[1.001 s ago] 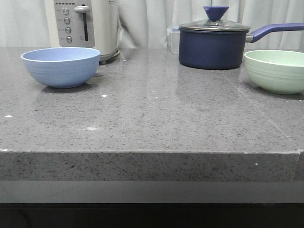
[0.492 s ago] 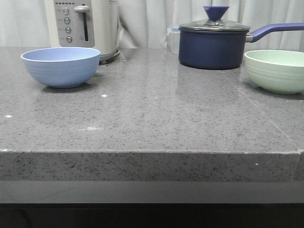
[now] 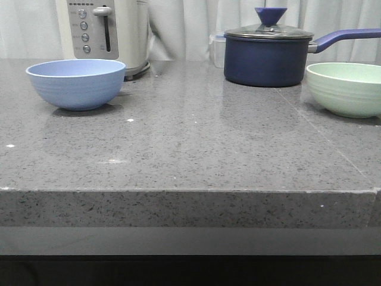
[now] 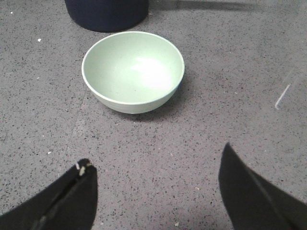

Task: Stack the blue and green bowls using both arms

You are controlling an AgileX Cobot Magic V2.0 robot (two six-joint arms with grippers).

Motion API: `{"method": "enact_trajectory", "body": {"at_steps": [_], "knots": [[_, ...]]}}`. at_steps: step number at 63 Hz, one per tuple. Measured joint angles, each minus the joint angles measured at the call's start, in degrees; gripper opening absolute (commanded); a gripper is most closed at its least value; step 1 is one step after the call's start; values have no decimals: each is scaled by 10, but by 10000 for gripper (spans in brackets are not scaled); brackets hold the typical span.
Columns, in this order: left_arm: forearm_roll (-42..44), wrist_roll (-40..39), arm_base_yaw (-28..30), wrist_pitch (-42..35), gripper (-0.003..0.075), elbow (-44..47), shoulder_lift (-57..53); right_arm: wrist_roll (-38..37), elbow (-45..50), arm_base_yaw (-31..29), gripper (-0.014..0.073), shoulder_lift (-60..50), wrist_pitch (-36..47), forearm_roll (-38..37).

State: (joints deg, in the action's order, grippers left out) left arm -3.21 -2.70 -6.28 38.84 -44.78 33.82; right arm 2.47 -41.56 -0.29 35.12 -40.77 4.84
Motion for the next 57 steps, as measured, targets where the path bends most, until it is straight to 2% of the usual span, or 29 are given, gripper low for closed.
{"method": "enact_trajectory", "body": {"at_steps": [11, 25, 36, 50, 57], "knots": [[0, 2, -19, -8, 511, 0, 0, 0, -33, 0, 563, 42, -25, 0], [1, 27, -134, -15, 511, 0, 0, 0, -122, 0, 563, 166, -65, 0], [3, 32, -190, -15, 511, 0, 0, -10, -194, -1, 563, 264, -86, 2], [3, 32, -202, -15, 511, 0, 0, -25, -270, -53, 563, 369, -105, 36], [4, 32, -203, -15, 511, 0, 0, -9, -298, -78, 563, 425, -112, 52]]}}
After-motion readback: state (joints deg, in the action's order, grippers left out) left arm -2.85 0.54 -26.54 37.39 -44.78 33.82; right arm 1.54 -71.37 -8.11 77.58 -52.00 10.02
